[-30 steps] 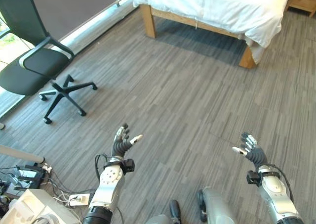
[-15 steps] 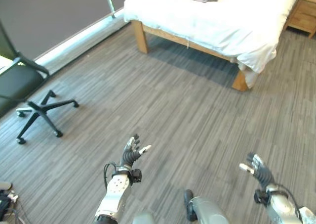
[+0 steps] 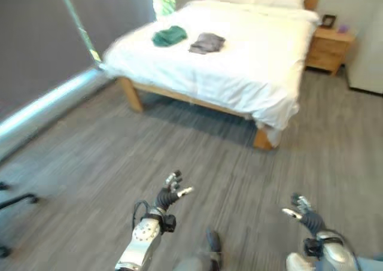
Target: Pick up bed clothes into laundry basket.
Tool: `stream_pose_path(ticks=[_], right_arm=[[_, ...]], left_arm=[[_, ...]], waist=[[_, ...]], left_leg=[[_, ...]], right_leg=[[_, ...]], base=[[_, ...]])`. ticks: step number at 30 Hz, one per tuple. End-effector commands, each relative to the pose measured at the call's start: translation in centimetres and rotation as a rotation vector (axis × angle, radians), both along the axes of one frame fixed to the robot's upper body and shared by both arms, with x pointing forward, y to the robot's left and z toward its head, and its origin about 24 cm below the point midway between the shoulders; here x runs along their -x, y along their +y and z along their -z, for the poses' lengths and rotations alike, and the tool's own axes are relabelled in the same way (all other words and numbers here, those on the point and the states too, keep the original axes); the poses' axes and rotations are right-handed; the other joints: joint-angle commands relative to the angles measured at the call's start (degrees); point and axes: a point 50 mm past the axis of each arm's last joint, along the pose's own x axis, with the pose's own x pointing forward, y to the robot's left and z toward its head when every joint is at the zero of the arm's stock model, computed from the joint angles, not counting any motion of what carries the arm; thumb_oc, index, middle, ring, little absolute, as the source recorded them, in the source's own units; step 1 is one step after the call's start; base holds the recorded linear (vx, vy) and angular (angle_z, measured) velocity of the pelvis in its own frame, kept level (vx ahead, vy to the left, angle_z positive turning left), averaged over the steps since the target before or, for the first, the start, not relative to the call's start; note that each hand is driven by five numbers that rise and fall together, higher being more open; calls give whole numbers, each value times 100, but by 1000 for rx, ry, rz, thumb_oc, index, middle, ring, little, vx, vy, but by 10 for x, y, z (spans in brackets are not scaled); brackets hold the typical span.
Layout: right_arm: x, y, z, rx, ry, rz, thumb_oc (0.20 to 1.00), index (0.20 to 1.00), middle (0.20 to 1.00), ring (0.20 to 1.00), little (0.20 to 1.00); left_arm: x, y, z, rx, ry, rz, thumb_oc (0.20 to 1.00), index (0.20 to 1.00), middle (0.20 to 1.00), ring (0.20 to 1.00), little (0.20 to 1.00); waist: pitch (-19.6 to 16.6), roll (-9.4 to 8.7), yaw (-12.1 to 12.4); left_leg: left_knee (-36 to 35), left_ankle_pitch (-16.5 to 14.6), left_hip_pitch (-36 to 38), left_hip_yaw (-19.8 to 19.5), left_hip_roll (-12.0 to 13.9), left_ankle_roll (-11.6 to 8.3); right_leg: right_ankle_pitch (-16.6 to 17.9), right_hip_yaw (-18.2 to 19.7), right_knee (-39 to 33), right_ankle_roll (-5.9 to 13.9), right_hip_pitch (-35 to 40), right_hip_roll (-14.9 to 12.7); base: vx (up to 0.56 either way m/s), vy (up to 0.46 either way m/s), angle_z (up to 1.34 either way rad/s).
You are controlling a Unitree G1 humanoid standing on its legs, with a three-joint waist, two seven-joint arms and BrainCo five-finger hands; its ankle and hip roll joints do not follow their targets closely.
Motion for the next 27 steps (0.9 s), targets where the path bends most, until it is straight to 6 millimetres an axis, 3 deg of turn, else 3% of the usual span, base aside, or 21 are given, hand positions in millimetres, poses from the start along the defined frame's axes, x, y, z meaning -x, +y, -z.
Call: stream_pose_path(ticks=[1,2,3,5,6,7,10,12,18,19,20,21,22,25,27], right_arm=[[-40,8,-39,-39,-211,-51,1000,1000,1000,1000,1000],[-38,8,-38,-42,-209,-56,1000,1000,1000,1000,1000],[-35,7,-39,-55,-211,-51,1000,1000,1000,1000,1000],[-31,3,-37,-60,-204,-32,1000,1000,1000,1000,1000],[-31,3,-37,-61,-203,-31,1000,1000,1000,1000,1000],[-26,-1,-28,-11,-156,-32,1000,1000,1000,1000,1000],[-24,2,-31,-27,-160,-71,1000,1000,1000,1000,1000],[-21,-10,-37,-59,-201,-9,1000,1000,1000,1000,1000],[-18,-17,-36,-70,-204,48,1000,1000,1000,1000,1000],[7,-43,-20,-231,-123,296,1000,1000,1000,1000,1000],[14,-46,-17,-248,-119,353,1000,1000,1000,1000,1000],[14,-46,-17,-248,-119,353,1000,1000,1000,1000,1000],[20,-48,-15,-244,-109,376,1000,1000,1000,1000,1000],[22,-49,-7,-236,-82,414,1000,1000,1000,1000,1000],[10,-47,-14,-222,-100,388,1000,1000,1000,1000,1000]], left_arm=[[-39,-13,-47,13,-241,49,1000,1000,1000,1000,1000],[-40,-14,-49,17,-248,60,1000,1000,1000,1000,1000],[-43,-17,-54,32,-264,77,1000,1000,1000,1000,1000],[-49,-24,-58,35,-279,120,1000,1000,1000,1000,1000],[-49,-25,-58,35,-278,121,1000,1000,1000,1000,1000],[-50,-30,-59,8,-287,159,1000,1000,1000,1000,1000],[-49,-37,-57,33,-274,195,1000,1000,1000,1000,1000],[-50,-44,-57,65,-279,211,1000,1000,1000,1000,1000],[-46,-53,-48,84,-234,240,1000,1000,1000,1000,1000],[-35,55,-47,-14,-216,-248,1000,1000,1000,1000,1000],[-37,49,-46,-31,-209,-216,1000,1000,1000,1000,1000],[-37,49,-46,-31,-209,-216,1000,1000,1000,1000,1000],[-38,44,-45,-28,-208,-202,1000,1000,1000,1000,1000],[-41,37,-46,-23,-214,-187,1000,1000,1000,1000,1000],[-42,41,-59,-27,-266,-207,1000,1000,1000,1000,1000]], waist=[[803,703,-230],[837,736,-349],[816,770,-499],[706,702,-668],[734,718,-691],[690,647,-738],[603,637,-706],[407,641,-741],[271,673,-817],[563,429,-586],[457,548,-706],[457,548,-706],[369,620,-735],[305,716,-775],[312,701,-706]], left_leg=[[-162,52,901,-369,1157,-1023],[-272,16,1105,-474,1132,-1045],[-409,-69,1337,-574,1090,-1118],[-449,-290,1514,-677,961,-1235],[-438,-319,1553,-708,968,-1227],[-374,-379,1626,-878,970,-1301],[-375,-448,1641,-879,1001,-1329],[-502,-403,1662,-1003,928,-1348],[-695,-412,1811,-1007,914,-1340],[756,-391,1736,-87,1970,-1783],[140,-452,1764,272,1912,-1796],[140,-452,1764,272,1912,-1796],[-424,-457,1907,366,1783,-1772],[-886,-400,2008,215,1615,-1735],[-890,-366,1939,103,1536,-1708]], right_leg=[[2073,194,-414,272,-1182,-641],[1893,195,-747,131,-1484,-699],[1693,189,-1547,41,-1566,-829],[1590,399,-3076,73,-1547,-1063],[1604,364,-3178,81,-1442,-1074],[1717,825,-3706,165,-1044,-1072],[1592,909,-4010,103,-800,-997],[1687,820,-4415,-13,-528,-1012],[1699,844,-4654,-59,-251,-968],[1361,-991,-4477,-233,-221,-1274],[1364,-1099,-4503,-181,-220,-1273],[1364,-1099,-4503,-181,-220,-1273],[1361,-1151,-4492,-124,-241,-1302],[1423,-1222,-4501,-57,-277,-1334],[1515,-1264,-4530,-20,-299,-1408]], base=[[472,50,14],[484,-12,35],[503,-79,37],[419,-104,74],[409,-161,74],[291,-145,70],[190,-118,82],[209,-104,19],[104,-48,14],[3,54,-12],[3,54,-9],[-51,135,72],[-44,121,95],[-60,124,39],[-68,99,19]])
